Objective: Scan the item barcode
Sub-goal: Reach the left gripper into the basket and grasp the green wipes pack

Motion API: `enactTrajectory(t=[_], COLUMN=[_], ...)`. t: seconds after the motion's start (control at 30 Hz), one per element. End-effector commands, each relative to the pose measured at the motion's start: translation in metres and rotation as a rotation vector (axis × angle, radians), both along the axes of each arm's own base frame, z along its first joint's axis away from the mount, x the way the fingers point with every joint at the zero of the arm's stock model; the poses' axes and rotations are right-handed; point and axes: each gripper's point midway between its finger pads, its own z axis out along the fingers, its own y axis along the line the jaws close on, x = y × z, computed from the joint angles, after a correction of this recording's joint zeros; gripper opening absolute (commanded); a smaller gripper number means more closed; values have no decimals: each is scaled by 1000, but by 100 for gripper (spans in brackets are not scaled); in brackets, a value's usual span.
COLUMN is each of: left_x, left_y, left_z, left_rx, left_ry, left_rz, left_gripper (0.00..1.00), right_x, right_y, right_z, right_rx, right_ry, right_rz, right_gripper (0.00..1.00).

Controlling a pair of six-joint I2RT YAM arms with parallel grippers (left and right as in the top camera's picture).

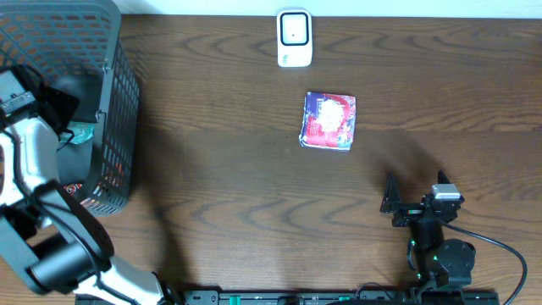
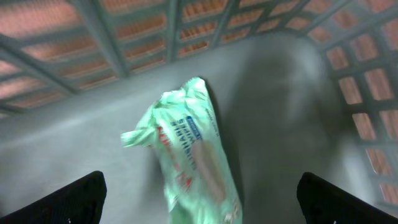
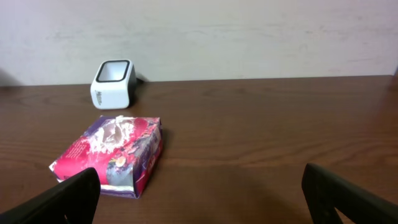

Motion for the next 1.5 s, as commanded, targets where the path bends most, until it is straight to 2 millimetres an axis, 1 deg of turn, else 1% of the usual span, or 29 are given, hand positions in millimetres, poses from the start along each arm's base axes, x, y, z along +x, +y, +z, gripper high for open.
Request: enactTrajectory(t=[0.0,0.13,0.17,0.27,0.3,0.33,0.37,0.4,0.43,0.47,0.5,0.53,0.63,0.73,0.77,0.83,0.9,1.0,1.07,1.1,1.13,1.2,1.23,1.3,1.33,1.37,1.43,1.47], left_x=[21,33,34,33,33,32,30,29,27,27,25,24,20,21,22,23,22,14,2,-4,-14,-29,-36,-44,-45,-43,-39,-34], left_y=[-6,-11,-12,-17,-18,-19,-20,-19,-19,-19,-19,-20,-22,-21,-21,-20,-21,-26,-34,-38,-44,-62,-72,-103,-119,-142,-181,-204], left_z=[-19,-41,-46,-64,-68,-72,-74,-75,-76,-76,-75,-73,-60,-29,-12,28,73,152,203,224,248,286,301,329,338,347,353,353], left_rx=[-97,-148,-158,-180,-183,-189,-190,-186,-178,-173,-169,-171,-169,-138,-118,-69,-12,96,165,193,222,270,286,289,284,270,238,227], left_ry=[-72,-87,-81,-47,-38,-29,-20,-12,-3,3,12,16,11,-38,-69,-147,-236,-403,-513,-561,-616,-702,-738,-822,-853,-886,-916,-918], left_rz=[15,-18,-22,-28,-31,-31,-34,-37,-42,-49,-62,-62,-60,-65,-67,-73,-80,-95,-104,-105,-107,-131,-146,-199,-241,-301,-405,-478], left_gripper=[98,99,100,98,98,96,89,68,50,39,19,8,7,7,7,7,7,7,7,7,8,7,7,7,8,7,7,7], right_x=[0,0,0,0,0,0,0,0,0,0,0,0,0,0,0,0,0,0,0,0,0,0,0,0,0,0,0,0], right_y=[-2,-2,-2,-2,-2,-2,-2,-2,-2,-2,-2,-2,-2,-2,-2,-2,-2,-2,-2,-2,-2,-2,-2,-2,-2,-2,-2,-2], right_z=[0,0,0,0,0,0,0,0,0,0,0,0,0,0,0,0,0,0,0,0,0,0,0,0,0,0,0,0], right_rx=[10,10,10,10,10,10,10,10,10,10,10,10,10,10,10,10,10,10,10,10,10,10,10,10,10,10,10,10], right_ry=[0,0,0,0,0,0,0,0,0,0,0,0,0,0,0,0,0,0,0,0,0,0,0,0,0,0,0,0], right_rz=[-9,-9,-9,-9,-9,-9,-9,-9,-9,-9,-9,-9,-9,-9,-9,-9,-9,-9,-9,-9,-9,-9,-9,-9,-9,-9,-9,-9], right_gripper=[99,99,99,99,99,99,99,99,99,99,99,99,99,99,99,99,99,99,99,99,99,99,99,99,99,99,99,99])
